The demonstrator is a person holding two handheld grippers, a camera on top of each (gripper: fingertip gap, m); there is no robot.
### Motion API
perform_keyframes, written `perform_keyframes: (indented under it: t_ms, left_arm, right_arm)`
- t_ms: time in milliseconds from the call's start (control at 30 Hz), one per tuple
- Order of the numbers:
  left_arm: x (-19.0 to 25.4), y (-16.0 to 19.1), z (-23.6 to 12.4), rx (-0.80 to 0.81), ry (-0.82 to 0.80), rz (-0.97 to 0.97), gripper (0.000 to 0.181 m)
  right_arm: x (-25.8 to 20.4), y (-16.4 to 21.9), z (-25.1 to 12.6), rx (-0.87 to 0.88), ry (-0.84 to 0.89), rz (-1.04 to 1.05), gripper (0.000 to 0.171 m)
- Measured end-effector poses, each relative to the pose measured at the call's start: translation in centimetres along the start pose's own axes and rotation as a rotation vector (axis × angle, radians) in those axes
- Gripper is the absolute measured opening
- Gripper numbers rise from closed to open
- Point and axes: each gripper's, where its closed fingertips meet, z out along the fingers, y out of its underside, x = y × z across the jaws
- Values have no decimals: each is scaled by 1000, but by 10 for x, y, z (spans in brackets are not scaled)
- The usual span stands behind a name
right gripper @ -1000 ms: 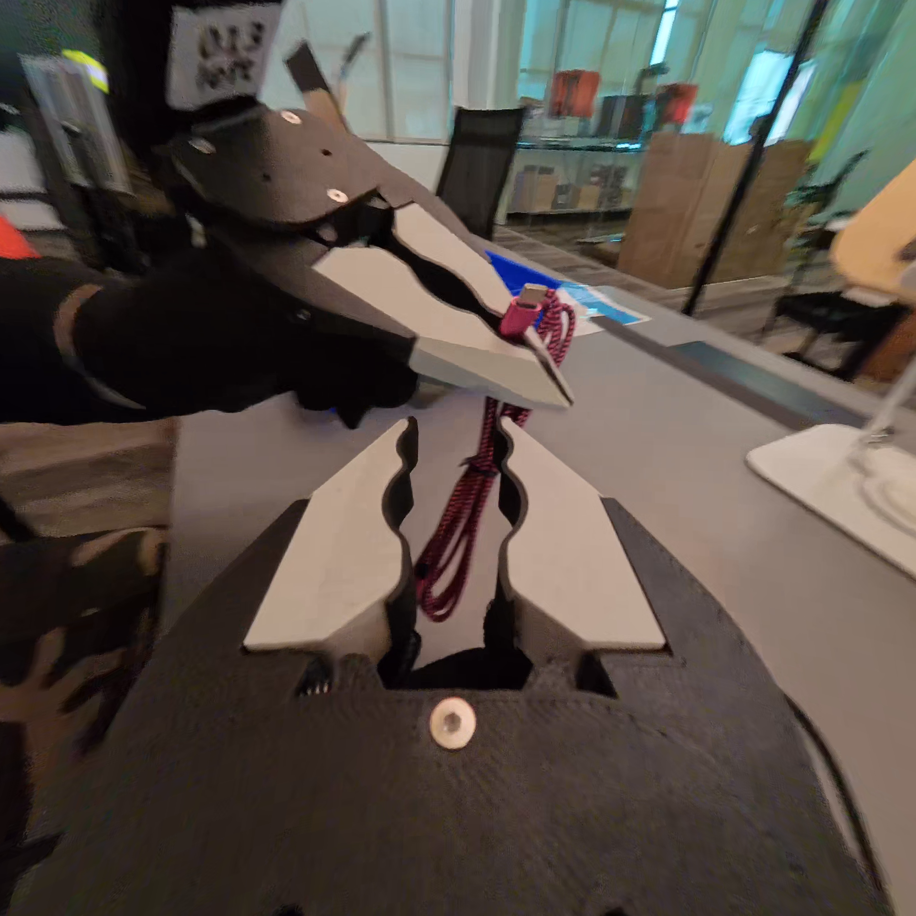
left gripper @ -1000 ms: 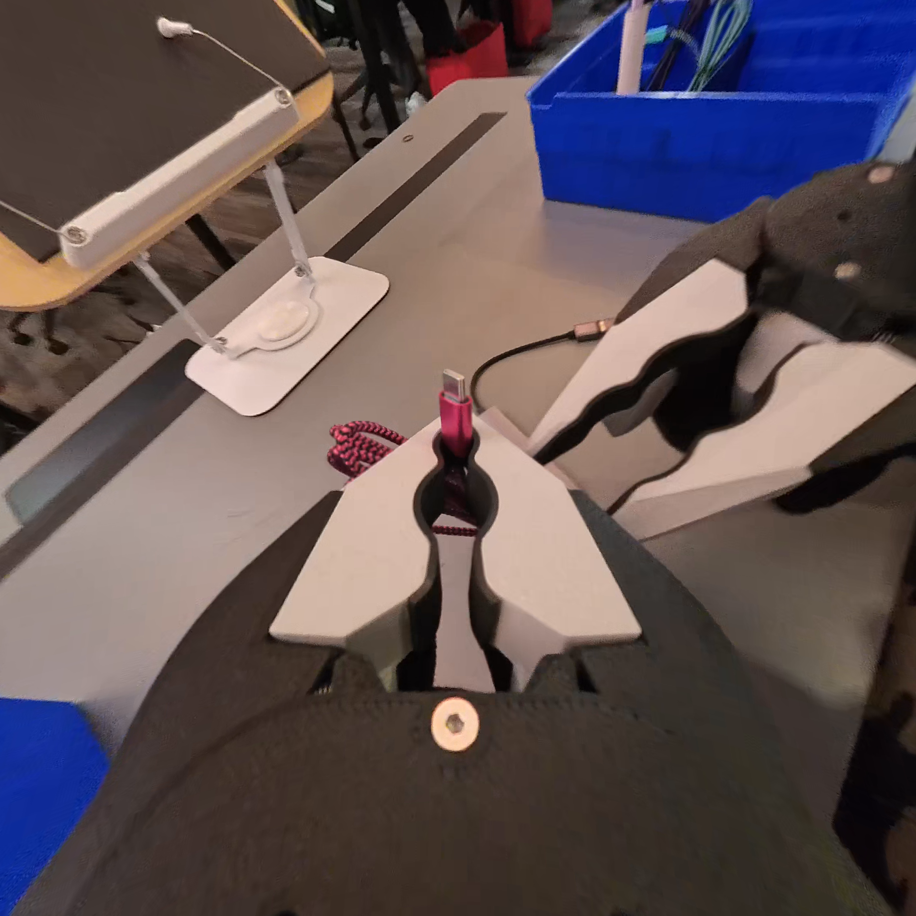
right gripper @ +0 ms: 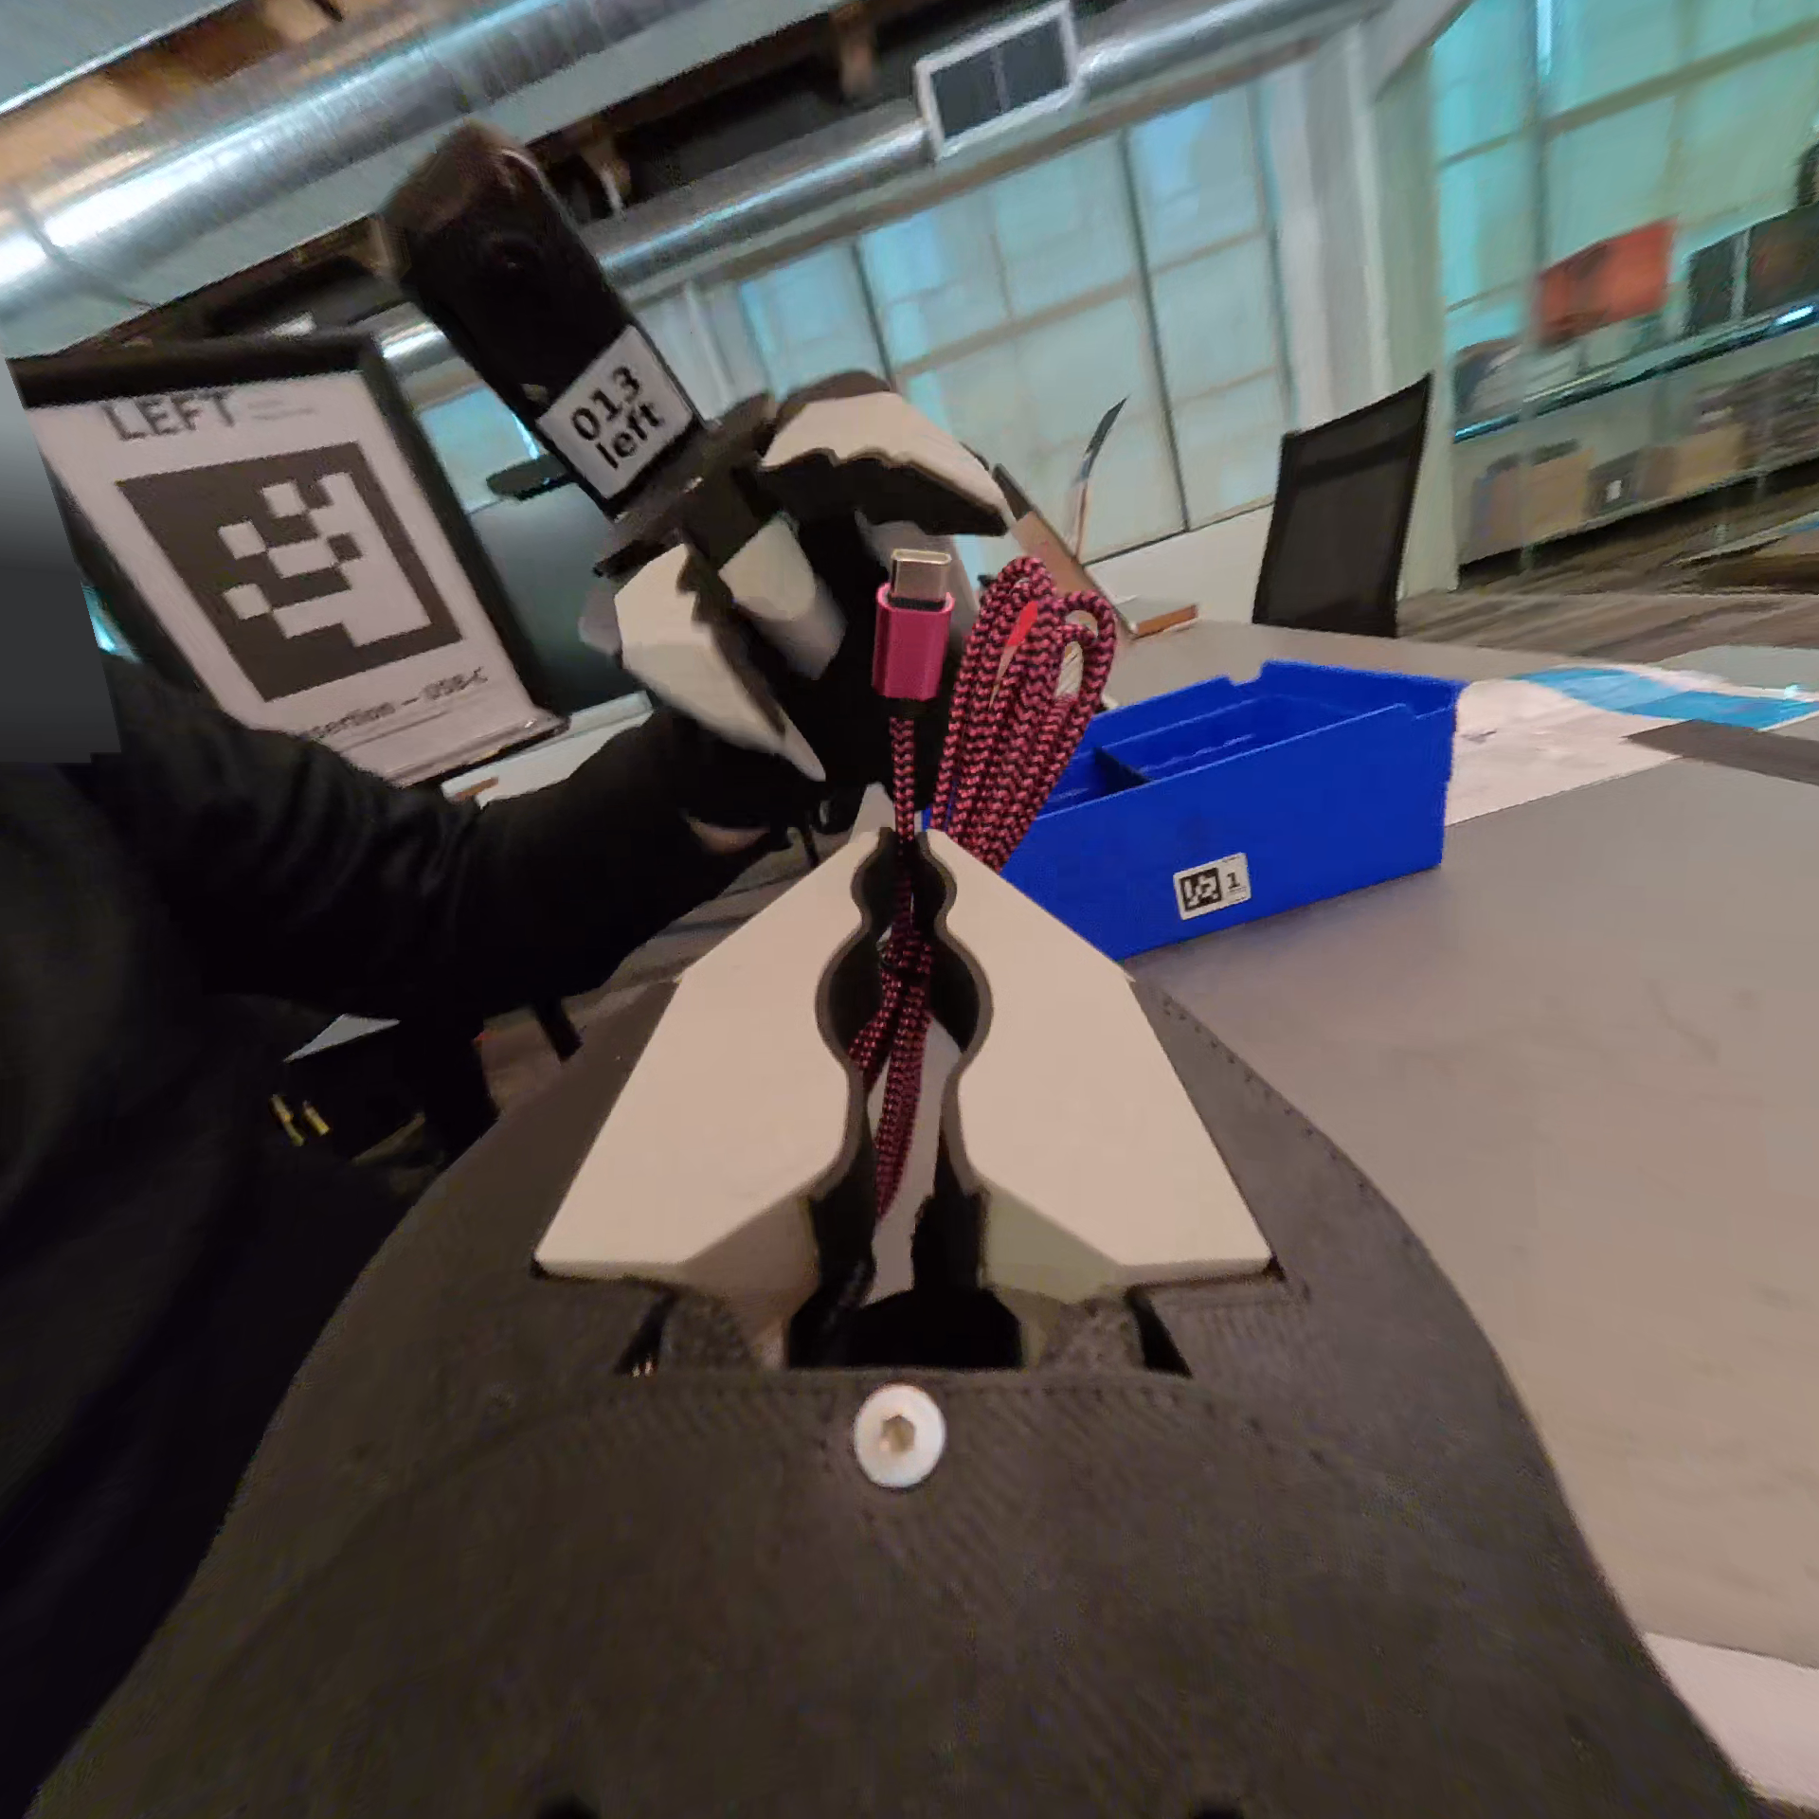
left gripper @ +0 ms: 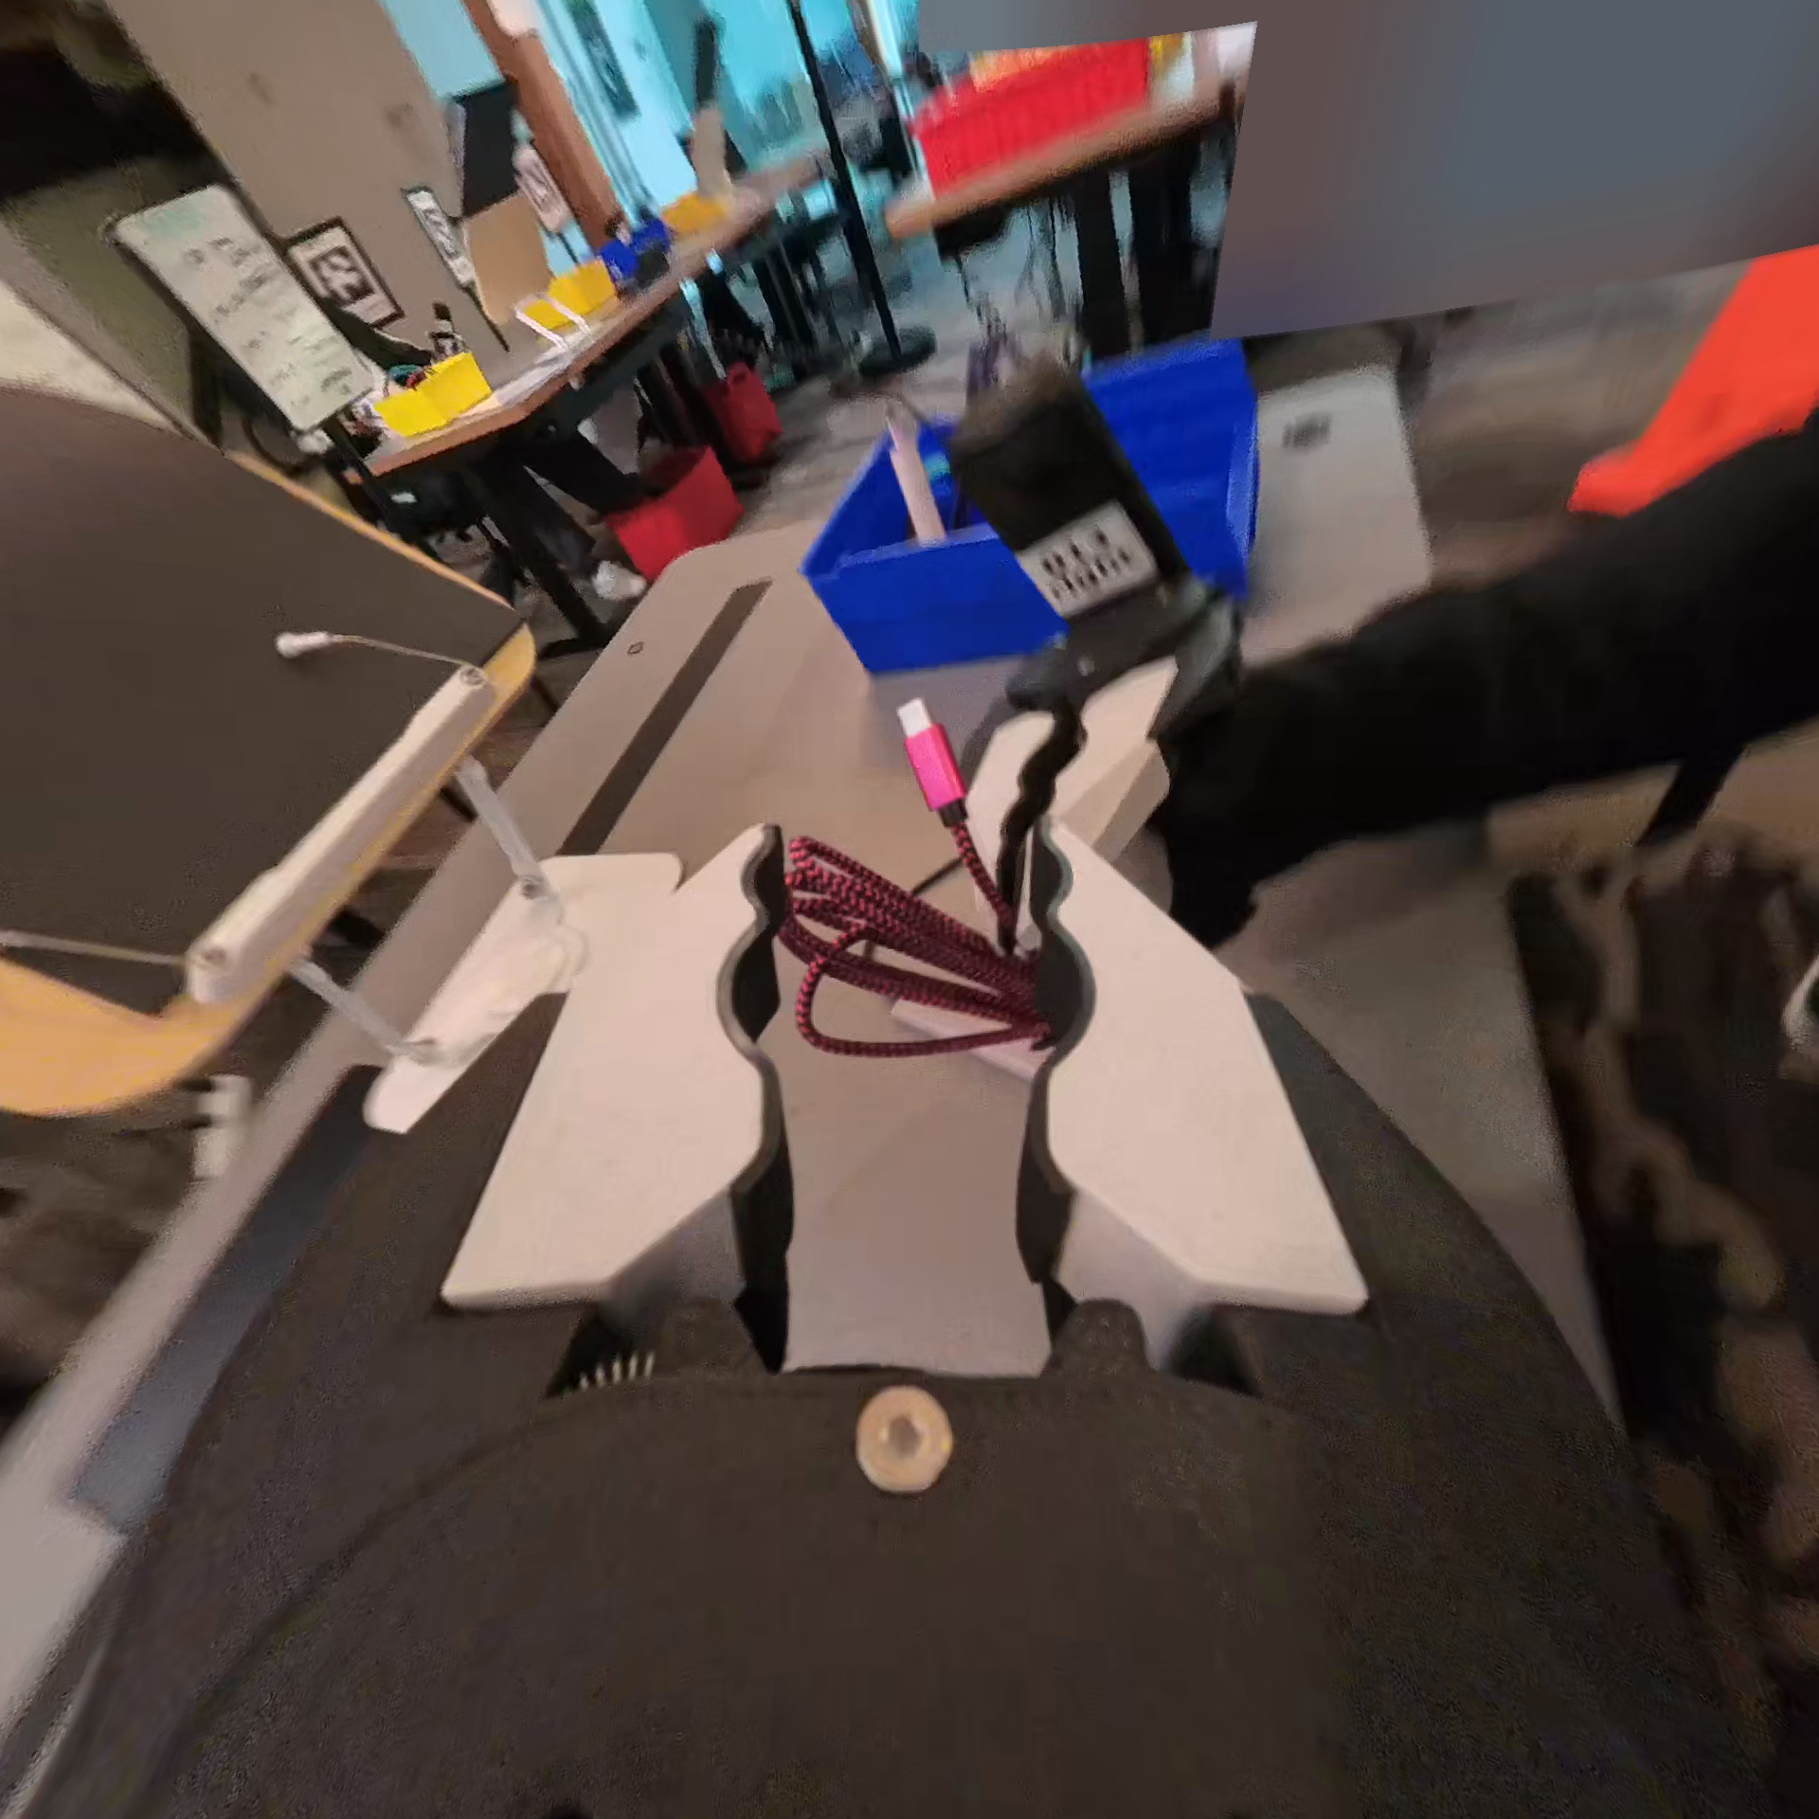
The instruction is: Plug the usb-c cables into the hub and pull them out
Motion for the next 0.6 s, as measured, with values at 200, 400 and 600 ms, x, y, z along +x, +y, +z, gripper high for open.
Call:
perform_keyframes:
  t_ms: [200,400,600]
  left_arm:
    - [31,39,13,-328,-4,503,76]
    - [45,89,25,-535,71,569,89]
    - [52,102,43,-529,40,549,13]
  right_arm:
    - [-14,10,-2,-95,-124,45,0]
    - [-24,7,-5,-64,-190,87,0]
    - [-24,5,-1,-52,-146,54,0]
